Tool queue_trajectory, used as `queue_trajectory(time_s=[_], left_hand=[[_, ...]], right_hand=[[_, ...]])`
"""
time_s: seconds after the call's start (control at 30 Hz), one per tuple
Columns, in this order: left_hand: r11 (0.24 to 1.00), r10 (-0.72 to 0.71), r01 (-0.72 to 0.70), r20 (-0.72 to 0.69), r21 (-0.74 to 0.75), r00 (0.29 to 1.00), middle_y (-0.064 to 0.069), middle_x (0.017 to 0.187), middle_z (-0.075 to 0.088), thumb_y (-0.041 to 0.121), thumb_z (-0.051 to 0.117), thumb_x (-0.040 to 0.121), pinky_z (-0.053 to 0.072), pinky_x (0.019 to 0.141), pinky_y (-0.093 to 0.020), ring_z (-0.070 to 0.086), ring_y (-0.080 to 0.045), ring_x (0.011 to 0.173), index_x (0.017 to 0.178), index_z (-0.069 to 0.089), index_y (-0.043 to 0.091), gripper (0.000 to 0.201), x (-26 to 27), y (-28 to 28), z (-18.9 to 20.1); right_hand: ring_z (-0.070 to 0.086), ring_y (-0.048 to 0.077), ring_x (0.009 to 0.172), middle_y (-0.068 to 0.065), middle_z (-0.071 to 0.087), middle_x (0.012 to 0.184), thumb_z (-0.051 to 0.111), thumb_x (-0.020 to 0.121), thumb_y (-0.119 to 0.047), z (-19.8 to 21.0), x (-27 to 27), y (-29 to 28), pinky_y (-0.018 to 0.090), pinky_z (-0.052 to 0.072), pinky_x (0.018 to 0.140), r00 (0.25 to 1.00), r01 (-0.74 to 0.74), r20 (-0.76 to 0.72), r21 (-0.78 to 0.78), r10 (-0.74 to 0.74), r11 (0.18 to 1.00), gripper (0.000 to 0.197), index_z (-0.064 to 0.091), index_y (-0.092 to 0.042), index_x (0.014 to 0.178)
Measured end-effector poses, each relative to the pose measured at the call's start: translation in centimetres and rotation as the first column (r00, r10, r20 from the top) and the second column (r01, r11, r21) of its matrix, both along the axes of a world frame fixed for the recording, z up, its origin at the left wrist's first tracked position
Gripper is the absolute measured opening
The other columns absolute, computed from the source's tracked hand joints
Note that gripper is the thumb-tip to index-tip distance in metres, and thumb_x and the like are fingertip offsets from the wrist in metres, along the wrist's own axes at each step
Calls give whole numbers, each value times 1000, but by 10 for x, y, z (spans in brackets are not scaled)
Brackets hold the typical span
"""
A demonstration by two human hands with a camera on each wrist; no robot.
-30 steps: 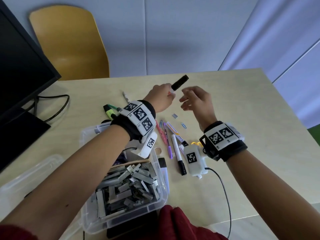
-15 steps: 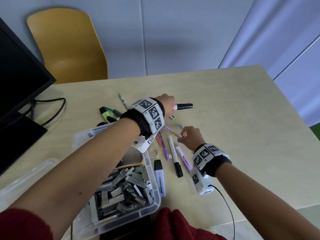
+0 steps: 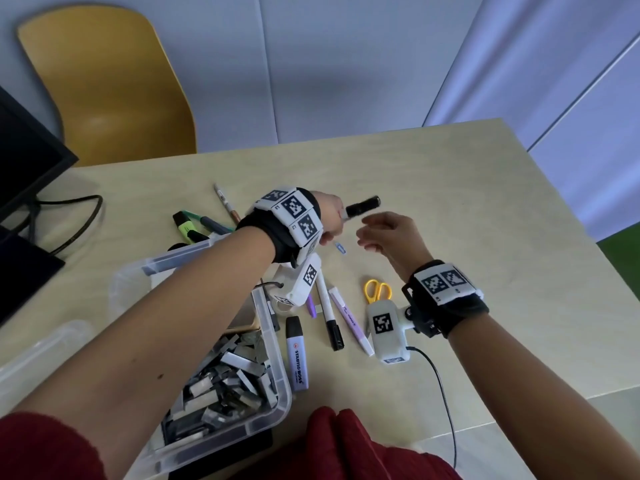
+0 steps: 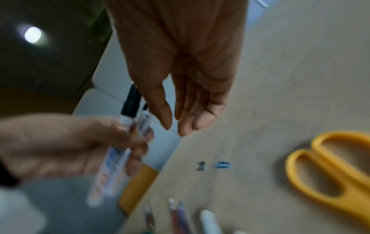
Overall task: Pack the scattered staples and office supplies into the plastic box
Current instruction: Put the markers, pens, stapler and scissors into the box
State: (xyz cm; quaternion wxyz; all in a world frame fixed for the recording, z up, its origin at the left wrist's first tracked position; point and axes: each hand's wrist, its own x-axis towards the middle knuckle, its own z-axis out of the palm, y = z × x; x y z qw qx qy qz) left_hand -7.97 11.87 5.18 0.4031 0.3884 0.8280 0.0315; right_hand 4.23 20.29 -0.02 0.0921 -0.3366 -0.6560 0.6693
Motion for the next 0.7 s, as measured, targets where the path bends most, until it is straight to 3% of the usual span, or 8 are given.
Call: queue_trajectory(time_s=[0.07,0.13,0.17,0.27,0.37,0.5,0.6,0.7], left_hand=[[988,126,-129,37,83,991,-6,65,53,-2,42,88,40,58,-24,50,-19,56,83,48,6,11,0,-5,4],[963,212,-219,58,155,975,-6,63,51,-6,42,83,38,57,-24,47,-18,54,86,44,10,16,-2,-12,10],[947,249,-257,66,193,966,-5,62,51,-6,42,80,37,58,-24,46,-19,55,82,43,11,17,-3,-16,14],[878,332,-365,154,310,931,-5,59,49,-3,41,83,36,55,-23,45,-18,54,73,39,16,22,-4,-31,25],[788,375,-457,266,413,888,-4,57,44,2,41,91,36,52,-23,42,-16,51,73,37,16,23,-2,-47,36],[612,455,-619,421,492,785,-1,57,40,10,47,94,37,45,-21,39,-13,46,74,37,17,24,-3,-69,48],[475,496,-723,526,502,691,0,57,38,20,51,96,35,50,-24,36,-10,43,73,39,18,26,-5,-88,56],[484,537,-724,486,492,690,0,62,37,35,46,97,34,59,-26,36,-12,52,75,42,17,28,-4,-110,62]], right_hand=[[58,10,50,10,61,65,63,78,5,-11,3,-5,29,51,63,970,-152,213,163,116,975,16,58,-10,74],[61,18,64,11,65,74,64,79,-4,-23,9,-17,31,52,72,859,-414,438,291,265,863,3,63,-7,80],[61,20,73,11,66,82,64,80,-8,-29,12,-26,28,51,74,800,-507,517,310,305,804,7,64,-6,86],[60,25,94,10,65,101,64,78,-21,-46,16,-47,29,47,77,670,-654,667,323,325,684,22,62,-7,96],[59,28,96,12,63,104,62,81,-23,-52,15,-61,30,43,72,613,-725,735,379,289,576,28,58,-3,101],[56,28,88,13,58,95,60,83,-25,-46,14,-64,29,38,67,617,-712,745,391,254,583,29,55,-2,99],[45,23,77,15,53,85,61,81,-23,-31,9,-61,30,40,64,706,-622,671,432,228,653,25,53,-2,90],[51,22,76,11,57,80,65,80,-19,0,-2,-61,24,40,56,849,-477,482,524,216,706,18,54,-6,83]])
